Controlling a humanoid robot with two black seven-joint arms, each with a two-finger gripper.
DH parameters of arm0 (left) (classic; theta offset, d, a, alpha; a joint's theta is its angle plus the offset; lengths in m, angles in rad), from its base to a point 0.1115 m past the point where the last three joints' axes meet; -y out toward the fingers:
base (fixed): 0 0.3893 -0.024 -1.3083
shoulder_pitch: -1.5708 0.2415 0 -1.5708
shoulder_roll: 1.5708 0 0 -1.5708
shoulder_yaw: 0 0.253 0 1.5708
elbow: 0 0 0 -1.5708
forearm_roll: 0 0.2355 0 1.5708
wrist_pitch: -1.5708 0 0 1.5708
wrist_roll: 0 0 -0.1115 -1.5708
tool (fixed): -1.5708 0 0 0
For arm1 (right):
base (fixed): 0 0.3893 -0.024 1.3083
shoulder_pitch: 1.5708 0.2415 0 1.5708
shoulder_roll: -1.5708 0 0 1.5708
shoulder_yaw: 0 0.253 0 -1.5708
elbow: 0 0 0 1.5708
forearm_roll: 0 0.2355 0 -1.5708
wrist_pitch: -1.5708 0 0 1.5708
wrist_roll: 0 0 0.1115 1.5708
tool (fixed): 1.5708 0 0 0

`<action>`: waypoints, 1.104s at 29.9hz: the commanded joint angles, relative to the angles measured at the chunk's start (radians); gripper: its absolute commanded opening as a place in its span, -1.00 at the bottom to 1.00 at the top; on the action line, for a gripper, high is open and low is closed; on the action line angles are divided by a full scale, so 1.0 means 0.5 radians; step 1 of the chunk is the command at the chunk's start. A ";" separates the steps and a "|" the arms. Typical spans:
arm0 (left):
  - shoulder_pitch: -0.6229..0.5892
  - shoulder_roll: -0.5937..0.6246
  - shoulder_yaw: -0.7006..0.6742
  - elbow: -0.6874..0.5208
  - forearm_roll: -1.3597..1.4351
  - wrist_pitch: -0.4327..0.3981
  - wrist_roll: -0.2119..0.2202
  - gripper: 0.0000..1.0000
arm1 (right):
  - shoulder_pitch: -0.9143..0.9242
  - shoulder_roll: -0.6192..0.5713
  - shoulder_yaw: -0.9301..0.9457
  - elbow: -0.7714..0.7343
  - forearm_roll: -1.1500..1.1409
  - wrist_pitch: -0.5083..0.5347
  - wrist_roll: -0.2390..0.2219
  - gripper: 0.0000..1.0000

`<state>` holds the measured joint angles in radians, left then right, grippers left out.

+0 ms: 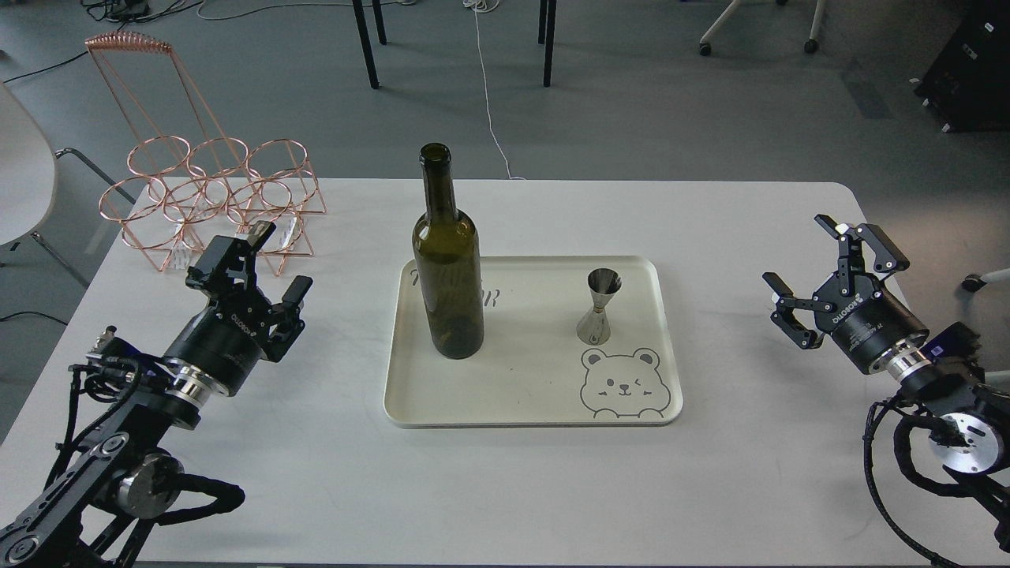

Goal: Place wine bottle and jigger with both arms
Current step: 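Move the right gripper inward toward the metal jigger on the tray, then lower the right gripper onto the metal jigger and grasp it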

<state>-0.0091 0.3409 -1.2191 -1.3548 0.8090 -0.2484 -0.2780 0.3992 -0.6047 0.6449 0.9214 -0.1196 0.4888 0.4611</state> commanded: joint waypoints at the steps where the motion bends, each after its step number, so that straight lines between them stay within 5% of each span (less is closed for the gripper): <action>1: 0.015 0.002 -0.004 -0.006 -0.001 0.000 -0.005 0.96 | -0.010 0.001 0.002 0.001 -0.012 0.000 0.001 0.97; 6: 0.015 0.018 -0.013 0.001 -0.019 -0.003 -0.008 0.96 | -0.004 -0.015 0.005 0.013 -0.263 0.000 0.053 0.97; 15: 0.009 0.073 -0.016 -0.015 -0.069 -0.016 -0.140 0.96 | 0.015 -0.309 0.140 0.500 -1.603 0.000 0.055 0.97; 25: 0.006 0.070 -0.016 -0.036 -0.069 -0.016 -0.199 0.96 | -0.010 -0.343 -0.087 0.646 -3.159 -1.246 0.055 0.97; 30: 0.006 0.070 -0.013 -0.058 -0.069 -0.016 -0.199 0.96 | 0.048 0.000 -0.191 0.318 -3.629 -1.848 0.055 0.97; 33: 0.006 0.073 -0.016 -0.076 -0.069 -0.016 -0.199 0.96 | 0.082 0.175 -0.207 0.127 -3.828 -1.955 0.055 0.97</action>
<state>-0.0064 0.3759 -1.2260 -1.3839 0.7746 -0.2565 -0.3773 0.4254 -0.6002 0.5520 1.0726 -1.9384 -0.4307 0.4886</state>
